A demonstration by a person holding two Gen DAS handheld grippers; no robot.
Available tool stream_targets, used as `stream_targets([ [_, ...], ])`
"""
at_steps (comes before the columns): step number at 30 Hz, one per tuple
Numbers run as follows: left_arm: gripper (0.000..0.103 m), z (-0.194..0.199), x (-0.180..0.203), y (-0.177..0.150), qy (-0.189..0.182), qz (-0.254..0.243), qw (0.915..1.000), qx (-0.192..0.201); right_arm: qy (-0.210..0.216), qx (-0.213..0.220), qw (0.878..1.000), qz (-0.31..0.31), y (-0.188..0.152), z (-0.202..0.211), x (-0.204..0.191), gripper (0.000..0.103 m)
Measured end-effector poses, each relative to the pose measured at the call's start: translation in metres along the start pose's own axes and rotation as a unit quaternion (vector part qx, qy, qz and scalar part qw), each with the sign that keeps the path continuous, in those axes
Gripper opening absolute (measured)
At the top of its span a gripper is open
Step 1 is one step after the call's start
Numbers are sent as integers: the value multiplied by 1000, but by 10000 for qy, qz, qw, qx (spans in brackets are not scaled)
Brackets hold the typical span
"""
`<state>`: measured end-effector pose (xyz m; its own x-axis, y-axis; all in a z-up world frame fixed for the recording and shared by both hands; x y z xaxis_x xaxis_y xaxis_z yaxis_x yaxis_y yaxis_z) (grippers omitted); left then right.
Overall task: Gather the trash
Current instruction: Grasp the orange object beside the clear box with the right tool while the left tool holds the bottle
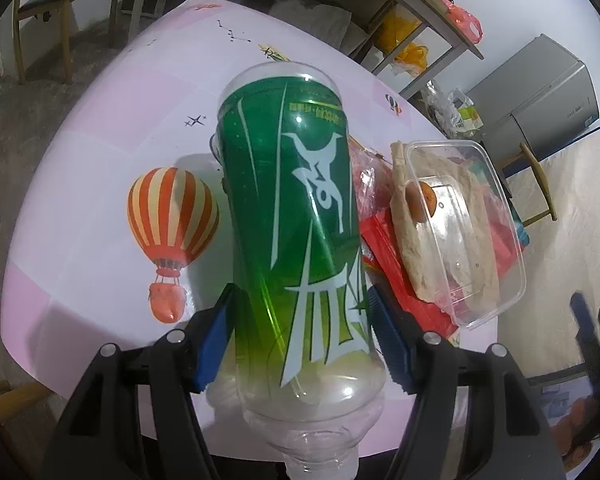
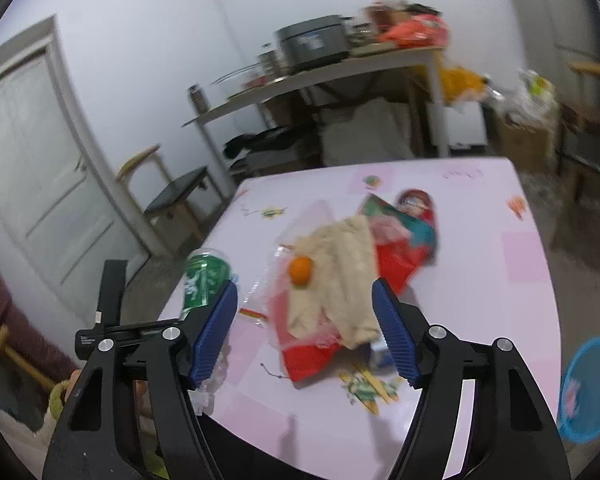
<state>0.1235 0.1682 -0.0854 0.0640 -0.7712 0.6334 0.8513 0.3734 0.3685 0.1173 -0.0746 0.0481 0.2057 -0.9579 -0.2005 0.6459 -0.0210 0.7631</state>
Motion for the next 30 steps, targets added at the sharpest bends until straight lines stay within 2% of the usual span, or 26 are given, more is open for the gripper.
stream_targets([
  [5, 64, -3, -1, -2, -49, -48, 10000, -12, 222, -342, 9977, 535, 15, -33, -28, 54],
  [9, 64, 2, -8, -5, -136, -36, 9999, -43, 159, -677, 9943, 808, 19, -62, -44, 47],
  [14, 67, 6, -12, -8, -275, -15, 9996, -63, 120, -1034, 9903, 921, 16, -87, -54, 44],
  [18, 68, 8, -12, -8, -342, -8, 9993, -116, 102, -1486, 9851, 857, 19, -112, -58, 42],
  [25, 68, 12, -9, -11, -341, -161, 9993, -87, -322, -2046, 9711, 1189, 26, -142, -72, 42],
  [30, 68, 14, -6, -14, -357, -296, 9989, -87, -584, -2257, 9618, 1437, 23, -157, -76, 40],
])
Point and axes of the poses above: each gripper's, at about its wrist camera, not at the fingertips, and z roughly against the way its jaws point, x to its right, y to its top, the point moved 2 cm from there along -z, roughly the way its jaws point, and after that the axes turned 12 degrees about -y, right-handed, at the moved point
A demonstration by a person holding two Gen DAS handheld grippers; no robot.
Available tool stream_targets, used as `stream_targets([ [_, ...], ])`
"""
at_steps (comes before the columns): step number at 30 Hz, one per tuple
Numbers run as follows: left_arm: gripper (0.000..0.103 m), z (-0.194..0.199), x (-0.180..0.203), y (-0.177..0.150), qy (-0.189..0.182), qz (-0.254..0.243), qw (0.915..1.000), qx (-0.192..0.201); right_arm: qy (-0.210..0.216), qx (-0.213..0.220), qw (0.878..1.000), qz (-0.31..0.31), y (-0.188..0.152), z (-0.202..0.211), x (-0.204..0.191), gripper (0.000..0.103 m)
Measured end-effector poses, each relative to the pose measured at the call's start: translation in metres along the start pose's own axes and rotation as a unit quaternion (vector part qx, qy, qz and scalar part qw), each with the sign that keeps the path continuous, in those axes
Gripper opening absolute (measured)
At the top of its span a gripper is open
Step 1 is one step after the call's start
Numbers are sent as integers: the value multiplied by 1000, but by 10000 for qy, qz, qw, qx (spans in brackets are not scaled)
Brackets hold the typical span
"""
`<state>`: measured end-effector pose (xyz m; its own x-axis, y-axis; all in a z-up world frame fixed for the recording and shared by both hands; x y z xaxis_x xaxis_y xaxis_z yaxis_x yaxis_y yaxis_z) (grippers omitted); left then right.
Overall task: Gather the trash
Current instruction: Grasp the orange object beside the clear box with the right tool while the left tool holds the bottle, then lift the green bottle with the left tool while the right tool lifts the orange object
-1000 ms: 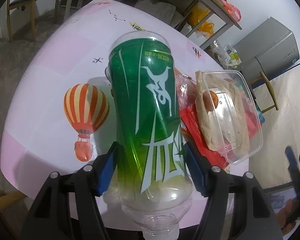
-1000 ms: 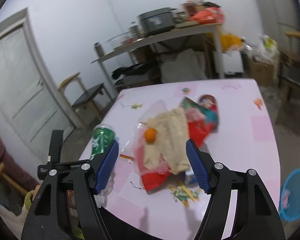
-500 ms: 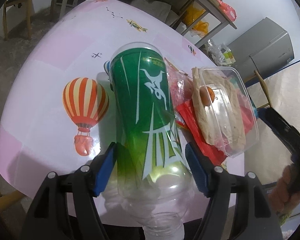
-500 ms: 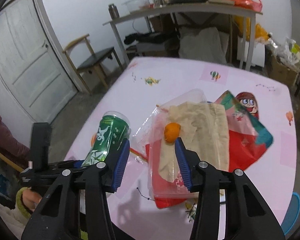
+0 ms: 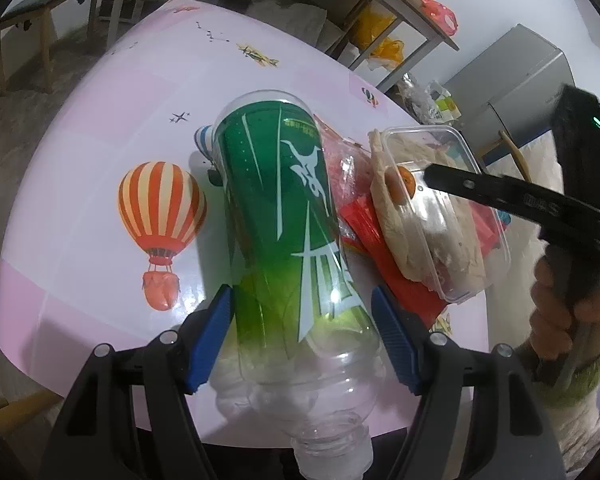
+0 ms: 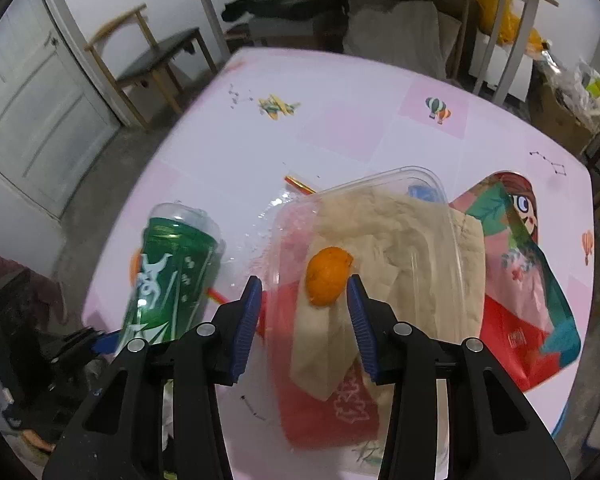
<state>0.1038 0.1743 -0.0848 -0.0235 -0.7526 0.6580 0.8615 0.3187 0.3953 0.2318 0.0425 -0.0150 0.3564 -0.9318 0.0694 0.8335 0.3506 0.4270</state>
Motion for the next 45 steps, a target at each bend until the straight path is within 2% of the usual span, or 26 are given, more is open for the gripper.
stream_targets([
  [9, 68, 2, -3, -2, -117, 6, 9999, -12, -305, -210, 9993, 92, 4, -21, -3, 29],
  [12, 68, 4, -4, -2, -152, 21, 9999, -16, -352, -243, 9990, 121, 4, -24, -5, 22],
  [13, 68, 4, -4, -2, -157, 25, 9999, -15, -384, -246, 9989, 146, 4, -25, -5, 17],
  [15, 68, 4, -4, -2, -166, 34, 9999, -17, -413, -239, 9987, 162, 4, -25, -6, 16],
  [21, 68, 4, -3, -2, -170, 52, 9998, -23, -389, -103, 9992, 65, 2, -20, -1, 9],
  [29, 68, 2, -1, -2, -122, 59, 9999, -18, -314, 272, 9990, -172, -3, 8, 9, 8],
  [36, 68, 0, 1, -1, -72, 61, 9999, -53, 11, 662, 9962, -569, -17, 38, 19, 7],
  [45, 68, -8, 2, 2, -52, 112, 9998, -122, 552, 816, 9902, -987, -37, 53, 21, 7],
])
Point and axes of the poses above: each gripper's, at about its wrist camera, not at the fingertips, and z roughly against the way its jaws point, x to its right, y to its top, the point moved 2 cm from there along -z, roughly the way its jaws point, and after that the axes turned 12 degrees about -y, right-handed, at the moved point
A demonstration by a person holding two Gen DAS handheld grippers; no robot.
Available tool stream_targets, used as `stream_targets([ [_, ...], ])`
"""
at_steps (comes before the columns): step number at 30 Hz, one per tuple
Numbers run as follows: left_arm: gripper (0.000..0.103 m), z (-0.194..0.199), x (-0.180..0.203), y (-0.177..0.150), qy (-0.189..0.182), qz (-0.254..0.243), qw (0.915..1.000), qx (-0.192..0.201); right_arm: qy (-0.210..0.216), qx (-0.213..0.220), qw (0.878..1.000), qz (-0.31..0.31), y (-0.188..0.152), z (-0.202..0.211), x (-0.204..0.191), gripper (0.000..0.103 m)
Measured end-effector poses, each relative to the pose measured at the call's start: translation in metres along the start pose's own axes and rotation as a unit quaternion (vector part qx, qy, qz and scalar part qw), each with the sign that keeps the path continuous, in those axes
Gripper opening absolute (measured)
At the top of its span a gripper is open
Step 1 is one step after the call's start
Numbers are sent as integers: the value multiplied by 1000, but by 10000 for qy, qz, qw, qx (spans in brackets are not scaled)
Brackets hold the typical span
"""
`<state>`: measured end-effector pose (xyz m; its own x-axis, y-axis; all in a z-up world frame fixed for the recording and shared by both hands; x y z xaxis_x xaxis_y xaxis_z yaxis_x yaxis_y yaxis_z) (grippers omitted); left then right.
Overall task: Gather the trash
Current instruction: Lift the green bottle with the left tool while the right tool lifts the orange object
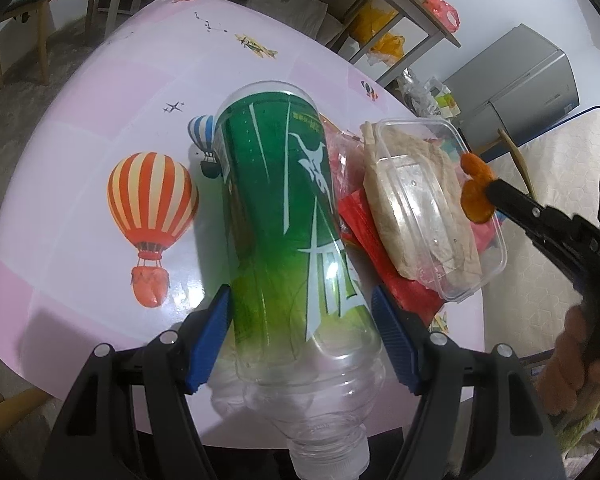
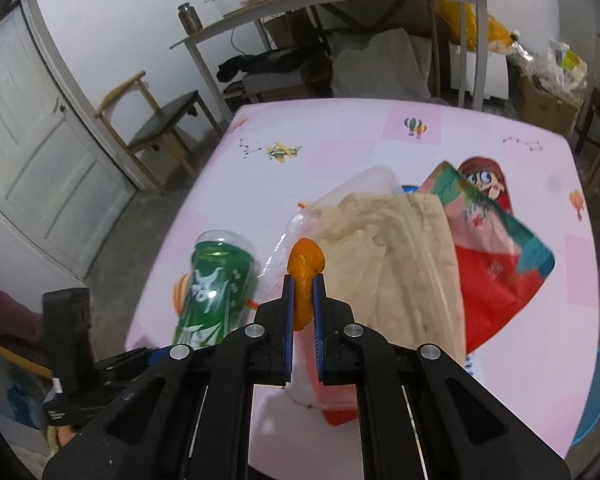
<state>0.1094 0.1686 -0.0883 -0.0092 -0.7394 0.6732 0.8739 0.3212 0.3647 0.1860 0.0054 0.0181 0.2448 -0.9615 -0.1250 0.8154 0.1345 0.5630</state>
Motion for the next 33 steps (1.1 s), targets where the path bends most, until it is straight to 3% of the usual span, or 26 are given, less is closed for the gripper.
stream_targets([
  [17, 67, -10, -1, -1, 23, 166, 9998, -84, 325, -90, 9985, -434, -35, 8, 14, 7],
  [33, 66, 14, -8, -3, 272, 273, 9987, 320, 465, -85, 9971, -599, -42, 9, 26, 7],
])
Point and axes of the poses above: each gripper's, at about its wrist camera, not at the fingertips, and z roughly against the way its jaws point, x to its right, y to its top, the point moved 2 cm from there along -z, roughly the way its jaws point, and after that the axes turned 12 degrees about -y, right-handed, at the moved point
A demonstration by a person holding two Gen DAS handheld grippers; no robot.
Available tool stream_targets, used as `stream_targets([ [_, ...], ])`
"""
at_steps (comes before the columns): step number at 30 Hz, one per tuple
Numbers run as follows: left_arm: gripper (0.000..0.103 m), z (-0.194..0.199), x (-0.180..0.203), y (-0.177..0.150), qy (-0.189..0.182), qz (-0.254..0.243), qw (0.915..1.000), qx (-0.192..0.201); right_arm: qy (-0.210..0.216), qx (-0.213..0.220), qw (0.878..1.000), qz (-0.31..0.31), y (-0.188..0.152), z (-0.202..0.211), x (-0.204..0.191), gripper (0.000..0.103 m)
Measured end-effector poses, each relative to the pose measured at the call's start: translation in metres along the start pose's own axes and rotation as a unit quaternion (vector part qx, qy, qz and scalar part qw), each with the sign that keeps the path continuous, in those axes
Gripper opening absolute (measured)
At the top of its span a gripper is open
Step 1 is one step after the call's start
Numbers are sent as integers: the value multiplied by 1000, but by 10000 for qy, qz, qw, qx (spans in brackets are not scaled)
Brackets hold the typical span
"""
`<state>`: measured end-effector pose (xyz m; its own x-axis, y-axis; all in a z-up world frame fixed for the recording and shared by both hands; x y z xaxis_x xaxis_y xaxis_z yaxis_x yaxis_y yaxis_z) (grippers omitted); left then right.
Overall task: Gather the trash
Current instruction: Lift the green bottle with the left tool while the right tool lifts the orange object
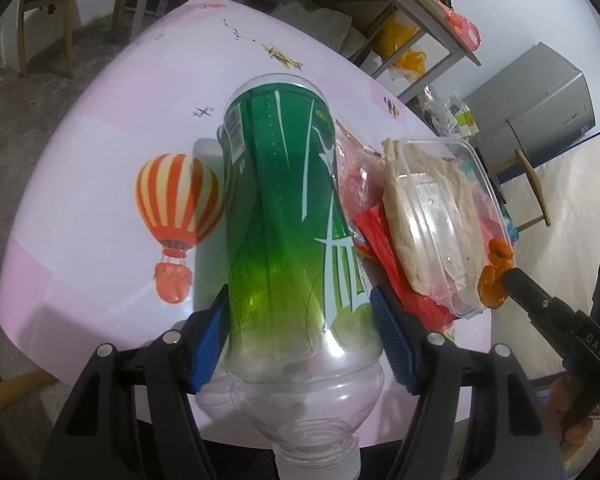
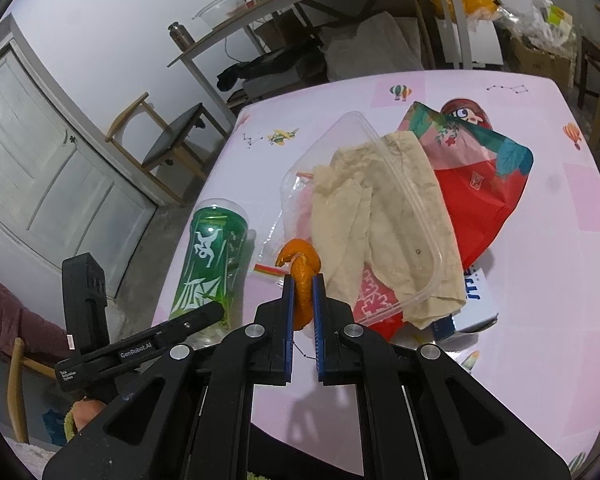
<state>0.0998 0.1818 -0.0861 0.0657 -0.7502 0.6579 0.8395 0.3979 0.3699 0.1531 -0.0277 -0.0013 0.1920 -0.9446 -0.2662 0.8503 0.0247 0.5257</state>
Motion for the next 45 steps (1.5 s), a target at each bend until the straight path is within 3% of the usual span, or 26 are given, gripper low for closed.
stream_targets([
  [28, 66, 38, 25, -2, -204, -190, 9986, 459, 126, -28, 9999, 8, -6, 4, -9, 7],
  [45, 67, 41, 32, -3, -228, -299, 9979, 521, 166, 14, 9998, -85, -7, 8, -4, 7],
])
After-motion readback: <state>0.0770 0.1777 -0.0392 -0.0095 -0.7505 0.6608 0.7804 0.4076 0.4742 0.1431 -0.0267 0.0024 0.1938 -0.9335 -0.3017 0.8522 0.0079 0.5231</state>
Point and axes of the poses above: each gripper's, at about its wrist camera, not at the fingertips, and z roughly against the way its jaws point, x to its right, y to its top, the point moved 2 cm from there along -z, roughly the way its jaws point, and after that the axes turned 12 degrees about -y, right-handed, at the moved point
